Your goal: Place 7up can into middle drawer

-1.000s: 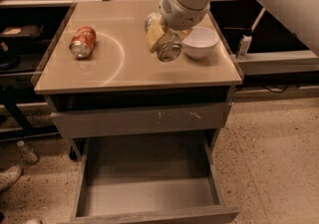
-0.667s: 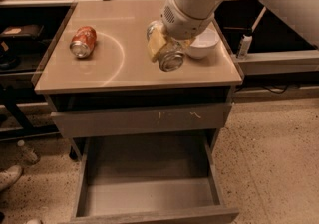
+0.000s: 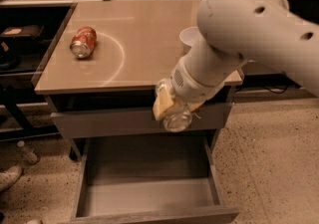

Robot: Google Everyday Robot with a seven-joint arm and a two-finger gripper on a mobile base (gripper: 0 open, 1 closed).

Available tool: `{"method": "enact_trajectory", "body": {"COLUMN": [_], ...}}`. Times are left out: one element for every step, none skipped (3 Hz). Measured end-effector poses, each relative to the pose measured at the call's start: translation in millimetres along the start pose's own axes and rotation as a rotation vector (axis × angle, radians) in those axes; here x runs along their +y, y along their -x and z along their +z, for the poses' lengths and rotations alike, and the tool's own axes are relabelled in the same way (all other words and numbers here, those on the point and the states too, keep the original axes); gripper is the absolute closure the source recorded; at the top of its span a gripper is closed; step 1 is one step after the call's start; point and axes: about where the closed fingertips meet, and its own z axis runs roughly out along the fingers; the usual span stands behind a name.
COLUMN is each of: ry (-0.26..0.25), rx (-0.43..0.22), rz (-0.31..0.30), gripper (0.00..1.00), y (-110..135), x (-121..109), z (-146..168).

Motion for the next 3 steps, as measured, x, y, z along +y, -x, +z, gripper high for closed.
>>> {"method": "enact_trajectory", "body": {"ry": [-0.013,-0.01,0.062], "rx": [0.051,0.044,0.104], "rz": [0.005,0.005,0.062], "gripper": [1.0,1.0,1.0], "y": [-21.4,-19.0,-42.9], "x": [-6.0,-5.0,-3.2], "z": [15.6,14.0,67.0]}}
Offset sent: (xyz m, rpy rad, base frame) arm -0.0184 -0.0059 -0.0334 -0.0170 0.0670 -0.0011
